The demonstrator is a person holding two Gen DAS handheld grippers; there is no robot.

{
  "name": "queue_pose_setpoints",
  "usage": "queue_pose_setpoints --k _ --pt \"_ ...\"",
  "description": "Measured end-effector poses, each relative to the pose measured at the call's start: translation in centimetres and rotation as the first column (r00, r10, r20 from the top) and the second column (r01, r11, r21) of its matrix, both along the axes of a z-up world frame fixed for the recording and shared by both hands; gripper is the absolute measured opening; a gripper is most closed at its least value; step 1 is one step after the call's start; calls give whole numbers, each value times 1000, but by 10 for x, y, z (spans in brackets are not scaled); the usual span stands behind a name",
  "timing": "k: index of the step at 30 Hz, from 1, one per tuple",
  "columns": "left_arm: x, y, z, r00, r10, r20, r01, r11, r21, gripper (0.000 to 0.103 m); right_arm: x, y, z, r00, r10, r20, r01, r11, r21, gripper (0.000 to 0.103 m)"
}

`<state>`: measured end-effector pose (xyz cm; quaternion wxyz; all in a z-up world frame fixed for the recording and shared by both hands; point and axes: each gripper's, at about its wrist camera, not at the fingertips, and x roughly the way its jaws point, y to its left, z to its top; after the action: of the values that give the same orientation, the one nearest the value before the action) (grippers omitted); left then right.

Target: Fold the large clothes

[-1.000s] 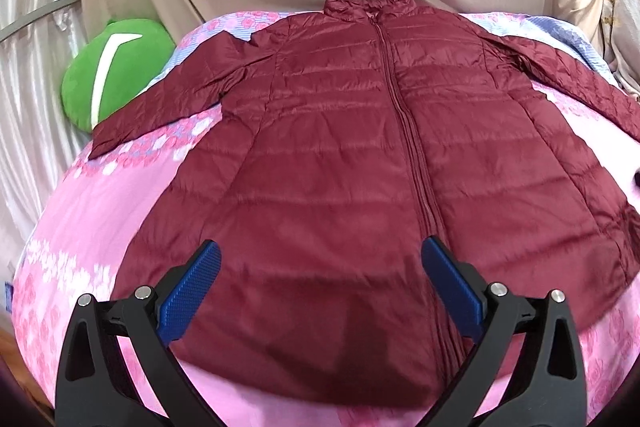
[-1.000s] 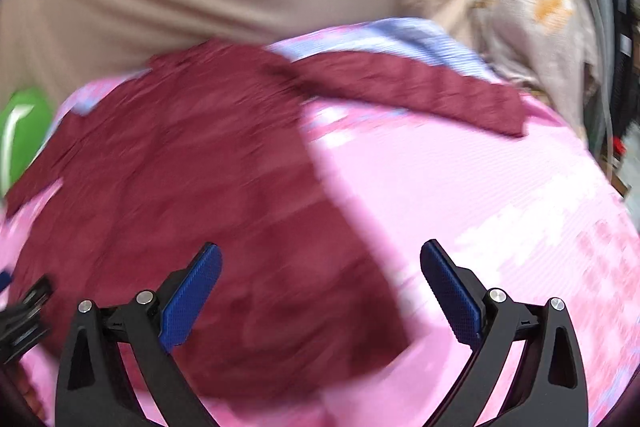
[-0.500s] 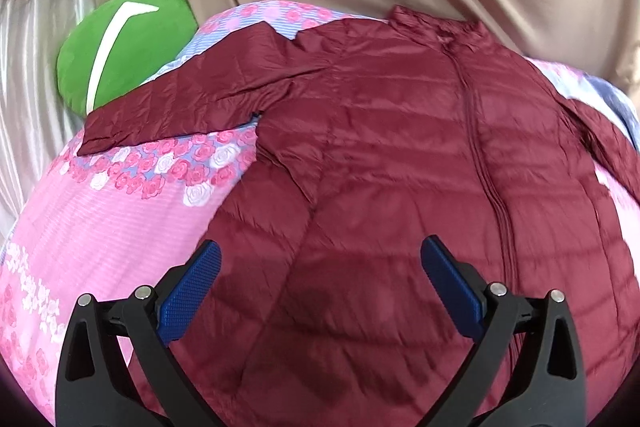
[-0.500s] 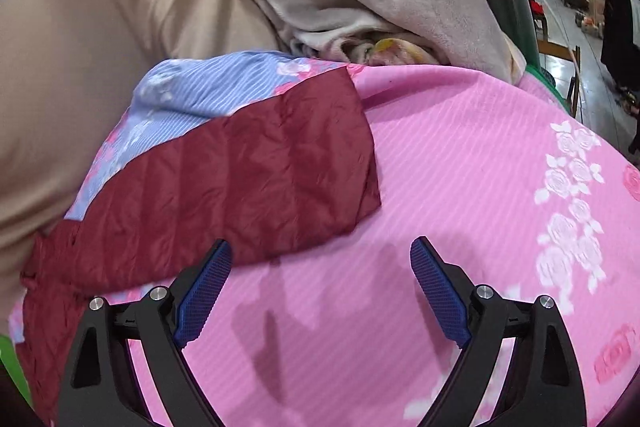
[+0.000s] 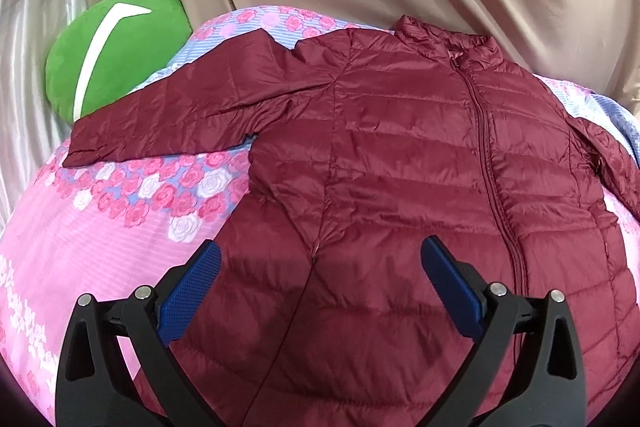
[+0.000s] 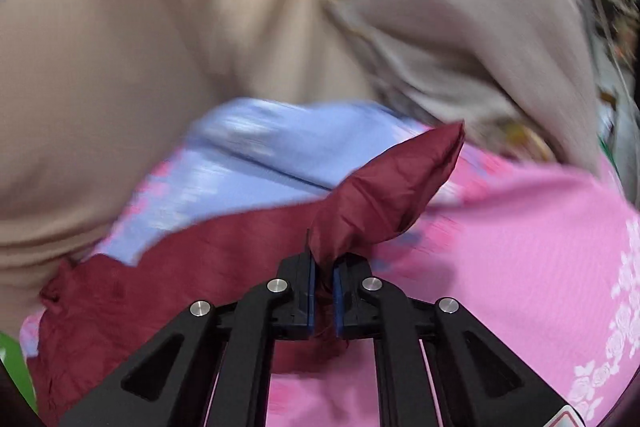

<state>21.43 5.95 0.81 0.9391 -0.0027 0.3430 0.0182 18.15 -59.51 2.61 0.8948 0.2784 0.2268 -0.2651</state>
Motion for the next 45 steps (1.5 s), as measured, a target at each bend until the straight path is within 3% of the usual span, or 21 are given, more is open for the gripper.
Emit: queue_pose_setpoints --k 4,8,11,14,17,19,21,23,25,29,33,34,36,37,40,42,45 --pt "10 -5 9 999 -10 37 10 1000 7 98 65 105 72 961 264 84 -250 957 -145 7" --pt "24 -5 18 998 -28 60 28 1000 -6 98 134 248 99 833 550 61 -520 815 -255 7" --pt "34 2 20 998 -32 50 33 999 -38 98 172 333 80 739 674 -4 -651 712 -262 7" --pt "47 15 15 1000 -13 25 14 998 -57 98 204 428 25 618 772 -145 -781 583 -225 8" --pt "56 27 9 1000 -2 -2 1 998 -60 98 214 490 -29 516 813 -270 -856 478 -196 13" --pt "64 36 6 1000 -3 -21 2 997 -74 98 192 511 -46 480 820 -312 -877 434 -207 18" --pt "71 43 6 1000 -13 -27 11 995 -96 98 171 509 -40 465 837 -289 -882 412 -227 22" --pt "78 44 8 999 -26 -19 24 993 -113 98 154 490 -17 481 847 -225 -869 427 -250 39" --pt "86 39 10 999 -50 -18 47 991 -125 98 135 447 10 551 822 -142 -818 500 -284 49" --pt "117 11 4 988 -150 -42 141 974 -175 98 121 360 33 732 672 -114 -665 666 -339 51" --pt "159 -16 -17 981 -166 -101 144 969 -199 97 114 282 20 838 521 -160 -544 779 -311 52" --pt "167 -20 -21 981 -160 -113 136 970 -200 96 111 269 14 853 492 -171 -521 795 -311 52" --pt "177 -27 -28 978 -159 -133 130 970 -205 62 109 247 3 877 437 -198 -480 818 -318 52" --pt "181 -29 -30 975 -166 -145 134 969 -206 56 110 240 -2 882 423 -207 -469 823 -319 52" --pt "185 -32 -25 975 -172 -139 142 968 -206 19 116 225 -12 888 406 -216 -456 838 -300 52" --pt "186 -32 -16 978 -169 -120 144 971 -192 11 121 227 -17 887 406 -221 -458 838 -297 52" --pt "186 -26 -1 988 -136 -73 123 979 -160 9 128 237 -27 882 409 -236 -467 828 -311 52"
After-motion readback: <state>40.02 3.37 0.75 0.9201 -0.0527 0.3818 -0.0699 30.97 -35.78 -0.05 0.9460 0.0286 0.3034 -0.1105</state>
